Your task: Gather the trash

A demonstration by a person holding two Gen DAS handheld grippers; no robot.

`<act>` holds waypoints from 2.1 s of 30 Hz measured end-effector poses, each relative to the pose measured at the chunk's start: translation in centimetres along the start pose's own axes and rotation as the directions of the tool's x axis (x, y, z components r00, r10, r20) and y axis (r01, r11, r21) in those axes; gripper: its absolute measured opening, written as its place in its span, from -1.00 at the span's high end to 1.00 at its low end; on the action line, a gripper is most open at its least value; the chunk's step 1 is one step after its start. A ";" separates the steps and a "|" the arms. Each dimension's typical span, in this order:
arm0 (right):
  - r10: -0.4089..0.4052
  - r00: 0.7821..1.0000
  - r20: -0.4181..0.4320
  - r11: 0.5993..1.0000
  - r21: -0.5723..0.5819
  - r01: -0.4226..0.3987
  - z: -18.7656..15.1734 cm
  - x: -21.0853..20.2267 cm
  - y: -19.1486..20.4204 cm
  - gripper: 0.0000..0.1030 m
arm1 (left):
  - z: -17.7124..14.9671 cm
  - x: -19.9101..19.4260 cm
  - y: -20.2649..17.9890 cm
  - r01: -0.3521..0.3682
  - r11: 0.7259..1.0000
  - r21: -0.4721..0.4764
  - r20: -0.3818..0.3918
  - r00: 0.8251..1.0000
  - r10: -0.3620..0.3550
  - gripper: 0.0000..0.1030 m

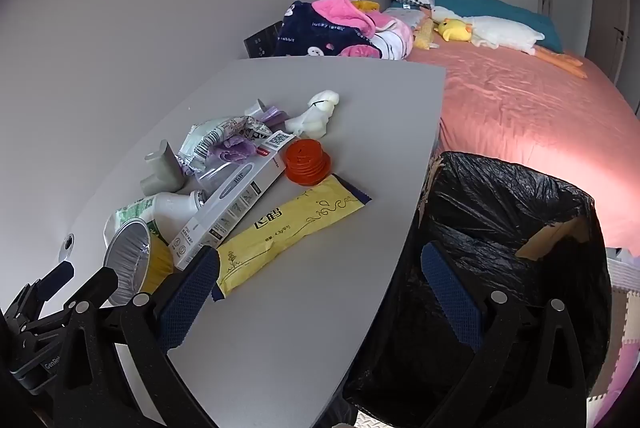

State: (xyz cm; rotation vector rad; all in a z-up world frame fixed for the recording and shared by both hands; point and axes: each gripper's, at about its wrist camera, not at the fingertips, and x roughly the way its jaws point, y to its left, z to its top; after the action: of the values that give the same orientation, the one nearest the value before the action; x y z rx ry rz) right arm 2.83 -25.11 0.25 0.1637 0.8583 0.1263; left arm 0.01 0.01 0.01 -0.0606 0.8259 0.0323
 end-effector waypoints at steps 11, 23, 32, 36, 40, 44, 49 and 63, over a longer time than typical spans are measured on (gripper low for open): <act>0.007 1.000 0.005 1.000 0.002 -0.007 -0.2 -0.1 -0.1 -0.95 | 0.5 -0.1 0.2 0.011 1.000 -0.010 0.005 1.000 -0.010 -0.88; 0.003 1.000 0.003 1.000 -0.003 -0.003 -0.5 -0.6 0.0 -0.95 | 0.4 -0.4 0.4 0.013 1.000 -0.018 0.003 1.000 -0.013 -0.88; 0.001 1.000 0.005 1.000 -0.001 -0.001 -0.5 -0.6 0.1 -0.95 | 0.1 -0.8 0.4 0.019 1.000 -0.016 0.009 1.000 -0.019 -0.88; 0.000 1.000 0.005 1.000 0.000 0.000 -0.5 -0.7 0.2 -0.95 | 0.1 -0.9 0.5 0.024 0.999 -0.022 0.007 1.000 -0.024 -0.88; -0.003 1.000 0.003 1.000 -0.001 0.003 -0.4 -0.8 0.4 -0.95 | 0.2 -0.9 0.6 0.047 0.998 -0.034 0.007 0.999 -0.047 -0.88; -0.004 1.000 0.004 1.000 -0.001 0.004 -0.4 -0.9 0.6 -0.95 | 0.2 -0.8 0.7 0.049 0.998 -0.040 0.007 0.999 -0.048 -0.88; -0.002 1.000 0.005 1.000 -0.007 0.002 -0.3 -1.0 0.5 -0.95 | 0.3 -0.9 0.8 0.055 0.998 -0.042 0.011 0.998 -0.055 -0.88; -0.005 1.000 0.018 1.000 -0.010 0.005 -0.2 -1.4 0.4 -0.95 | 0.3 -1.1 0.7 0.058 0.997 -0.042 0.016 0.998 -0.058 -0.88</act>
State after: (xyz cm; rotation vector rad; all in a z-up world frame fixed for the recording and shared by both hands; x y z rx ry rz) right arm 1.74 -24.92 1.19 0.1534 0.8402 0.1237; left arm -0.52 0.75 1.03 -0.1238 0.8082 -0.0046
